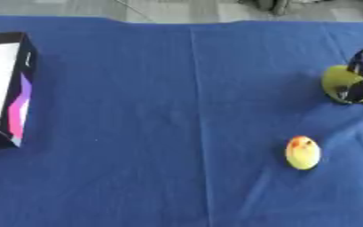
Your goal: Pick up the objects with one hand, pass them to the other hand, and then place them into the box on the other side of the table.
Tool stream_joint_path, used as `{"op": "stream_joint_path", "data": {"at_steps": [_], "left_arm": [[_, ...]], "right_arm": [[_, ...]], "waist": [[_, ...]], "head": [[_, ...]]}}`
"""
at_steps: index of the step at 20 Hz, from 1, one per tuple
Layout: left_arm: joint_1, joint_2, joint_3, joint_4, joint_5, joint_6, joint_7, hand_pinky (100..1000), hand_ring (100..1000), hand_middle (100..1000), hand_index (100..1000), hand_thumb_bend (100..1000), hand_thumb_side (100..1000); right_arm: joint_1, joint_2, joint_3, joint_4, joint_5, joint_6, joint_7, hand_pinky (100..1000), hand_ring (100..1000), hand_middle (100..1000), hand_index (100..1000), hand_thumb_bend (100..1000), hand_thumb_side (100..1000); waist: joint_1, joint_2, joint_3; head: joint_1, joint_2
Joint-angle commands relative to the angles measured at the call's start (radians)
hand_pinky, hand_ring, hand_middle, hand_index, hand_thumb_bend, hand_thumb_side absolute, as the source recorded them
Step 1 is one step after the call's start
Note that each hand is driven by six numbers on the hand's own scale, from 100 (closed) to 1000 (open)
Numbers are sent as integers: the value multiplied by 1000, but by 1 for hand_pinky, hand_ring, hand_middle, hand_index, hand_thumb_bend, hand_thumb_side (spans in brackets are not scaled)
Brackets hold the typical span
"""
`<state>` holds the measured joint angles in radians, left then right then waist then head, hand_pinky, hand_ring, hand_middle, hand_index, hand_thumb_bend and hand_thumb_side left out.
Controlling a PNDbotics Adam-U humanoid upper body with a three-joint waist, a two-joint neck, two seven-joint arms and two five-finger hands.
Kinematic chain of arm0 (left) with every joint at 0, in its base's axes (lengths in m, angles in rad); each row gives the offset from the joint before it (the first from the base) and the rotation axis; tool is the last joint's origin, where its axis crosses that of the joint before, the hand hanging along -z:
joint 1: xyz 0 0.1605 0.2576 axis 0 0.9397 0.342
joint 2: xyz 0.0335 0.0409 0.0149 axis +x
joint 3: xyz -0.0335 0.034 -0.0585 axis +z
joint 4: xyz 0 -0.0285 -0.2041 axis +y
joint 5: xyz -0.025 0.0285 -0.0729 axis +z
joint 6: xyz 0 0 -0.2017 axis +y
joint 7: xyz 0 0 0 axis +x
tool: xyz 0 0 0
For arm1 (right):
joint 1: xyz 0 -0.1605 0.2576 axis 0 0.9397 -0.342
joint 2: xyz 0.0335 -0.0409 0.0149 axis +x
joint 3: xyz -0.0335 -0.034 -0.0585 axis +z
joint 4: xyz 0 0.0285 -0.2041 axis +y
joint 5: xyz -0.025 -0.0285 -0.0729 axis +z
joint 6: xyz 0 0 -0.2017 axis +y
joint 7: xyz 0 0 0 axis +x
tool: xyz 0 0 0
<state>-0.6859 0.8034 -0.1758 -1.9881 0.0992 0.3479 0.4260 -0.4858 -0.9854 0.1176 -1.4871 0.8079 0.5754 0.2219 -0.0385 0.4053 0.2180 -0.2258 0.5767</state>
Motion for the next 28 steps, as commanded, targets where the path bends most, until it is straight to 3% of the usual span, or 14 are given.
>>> {"op": "stream_joint_path", "data": {"at_steps": [1,7,14,19,21,24,28], "left_arm": [[-10,17,5,-12,-8,1,-9,743,751,747,876,117,831],[0,31,3,-12,-16,12,-25,744,750,739,872,113,831],[11,55,12,-12,-23,26,-20,745,748,731,865,104,822],[16,68,19,-12,-25,35,-21,744,746,719,861,100,817],[8,76,24,-12,-25,47,-22,746,747,726,864,100,814],[-21,96,31,-12,-24,74,-43,756,757,754,886,100,813],[-73,123,28,-12,-22,121,-141,768,770,780,906,100,800]], "right_arm": [[-1,-21,2,-21,29,-19,-70,748,580,397,523,319,100],[2,-37,-1,-97,-5,-43,-157,723,555,421,516,306,100],[2,-61,-33,-325,-125,-9,-254,765,559,419,519,288,100],[12,-58,-52,-465,-224,12,-279,770,562,433,530,274,100],[8,-35,-50,-501,-289,-5,-290,769,564,445,538,242,100],[-32,38,-28,-512,-393,-65,-333,767,565,457,550,105,100],[-98,178,20,-513,-468,-111,-401,762,564,464,556,100,100]], "waist": [[2,-18,1],[4,-30,-10],[10,-58,-28],[14,-73,-37],[17,-80,-41],[25,-95,-49],[39,-110,-58]], "head": [[-6,-10],[6,13],[25,41],[39,55],[51,61],[67,74],[81,85]]}}
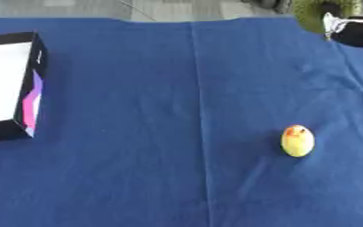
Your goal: Pick up the objects with one hand, pass them to the other hand, and then place them into the box on the other side of the table.
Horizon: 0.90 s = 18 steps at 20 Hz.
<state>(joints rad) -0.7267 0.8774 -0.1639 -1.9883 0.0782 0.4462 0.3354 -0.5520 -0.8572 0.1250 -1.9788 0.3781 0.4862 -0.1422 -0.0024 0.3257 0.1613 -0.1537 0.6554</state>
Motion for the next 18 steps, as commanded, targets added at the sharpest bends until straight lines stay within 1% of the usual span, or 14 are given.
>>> {"op": "stream_joint_path", "data": {"at_steps": [1,5,6,8,11,13,18], "left_arm": [[-49,52,14,-12,0,31,-81,768,770,779,906,100,796],[-105,57,-1,-12,-5,58,-212,770,774,766,898,100,756],[-119,57,-6,-12,-10,66,-246,774,777,764,898,100,750],[-141,56,-16,-12,-24,81,-306,775,778,768,899,100,747],[-180,60,-65,-12,-64,93,-452,806,801,788,911,100,692],[-202,59,-91,-12,-97,93,-560,813,806,794,914,102,679],[-238,56,-148,-12,-185,72,-775,845,831,812,927,268,582]], "right_arm": [[-45,86,27,-21,-40,-27,-51,761,563,464,556,100,100],[-79,215,82,-21,-31,-35,-99,754,557,467,559,100,100],[-83,250,99,-21,-41,-35,-111,753,557,467,561,117,100],[-89,294,132,-21,-32,-32,-126,753,557,469,561,100,100],[-96,377,192,-21,-27,-19,-136,753,560,476,569,100,100],[-101,412,225,-21,-27,-11,-148,752,559,476,570,100,100],[-122,466,289,-21,-30,-15,-200,747,557,474,567,100,100]], "waist": [[7,-33,-2],[17,-37,-3],[19,-37,-4],[21,-37,-4],[25,-36,-1],[26,-36,1],[26,-35,6]], "head": [[11,9],[19,14],[21,16],[23,17],[27,17],[30,17],[37,15]]}}
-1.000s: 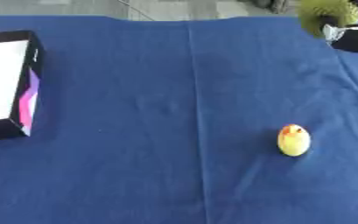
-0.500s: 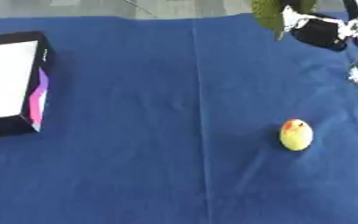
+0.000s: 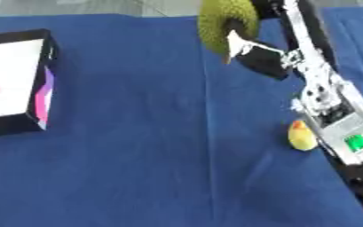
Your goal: Pick up the objects with one hand, pass them to the other hand, and then place them into the box on the other side of the table.
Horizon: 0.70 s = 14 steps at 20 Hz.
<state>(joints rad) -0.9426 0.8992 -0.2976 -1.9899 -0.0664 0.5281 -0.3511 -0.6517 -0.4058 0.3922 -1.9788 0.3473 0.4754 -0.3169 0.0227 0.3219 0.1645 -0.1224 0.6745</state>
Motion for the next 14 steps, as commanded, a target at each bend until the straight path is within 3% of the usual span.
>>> {"op": "stream_joint_path", "data": {"at_steps": [1,8,12,14], "left_arm": [[-24,36,-25,-10,-60,-17,-123,848,834,812,923,293,562],[-27,38,-77,-10,-149,-19,-283,862,843,821,920,416,523],[-45,48,-133,-10,-214,-3,-270,873,849,831,948,483,474],[-58,48,-178,-10,-245,12,-233,881,854,837,963,567,488]], "right_arm": [[-27,21,34,-21,2,-6,-36,746,556,474,567,100,100],[-64,53,106,-21,14,-18,-59,747,557,472,565,100,100],[-77,62,142,-21,46,-37,-48,749,556,471,564,100,100],[-77,64,161,-21,60,-45,-35,751,556,470,563,100,100]], "waist": [[1,-31,4],[2,-28,9],[2,-26,13],[3,-24,14]], "head": [[7,-5],[11,0],[11,1],[14,-1]]}}
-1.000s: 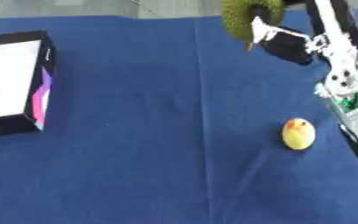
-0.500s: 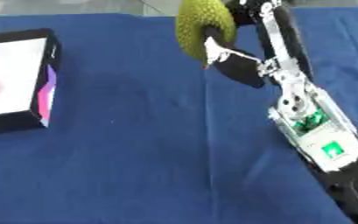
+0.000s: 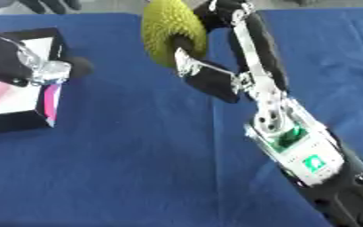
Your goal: Pick up the objects with one hand, pass them to the other hand, and then place them into the box on the other side of the table.
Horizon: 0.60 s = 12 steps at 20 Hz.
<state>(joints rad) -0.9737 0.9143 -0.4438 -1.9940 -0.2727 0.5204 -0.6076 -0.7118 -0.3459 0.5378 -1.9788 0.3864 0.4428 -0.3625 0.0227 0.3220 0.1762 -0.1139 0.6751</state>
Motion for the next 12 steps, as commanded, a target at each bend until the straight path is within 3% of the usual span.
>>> {"op": "stream_joint_path", "data": {"at_steps": [1,5,12], "left_arm": [[-35,32,-57,-6,-63,27,43,884,854,834,950,612,479],[-50,16,-130,-6,-139,61,101,890,856,829,932,650,490],[-58,-11,-163,-6,-202,80,159,890,857,830,938,671,463]], "right_arm": [[-18,5,26,-21,30,-19,17,753,557,469,562,100,100],[-18,2,55,-21,70,-48,44,752,557,467,560,100,100],[-23,1,76,-21,124,-88,49,751,556,464,556,100,100]], "waist": [[3,-24,3],[1,-24,6],[0,-19,9]], "head": [[8,-2],[19,-8],[27,-19]]}}
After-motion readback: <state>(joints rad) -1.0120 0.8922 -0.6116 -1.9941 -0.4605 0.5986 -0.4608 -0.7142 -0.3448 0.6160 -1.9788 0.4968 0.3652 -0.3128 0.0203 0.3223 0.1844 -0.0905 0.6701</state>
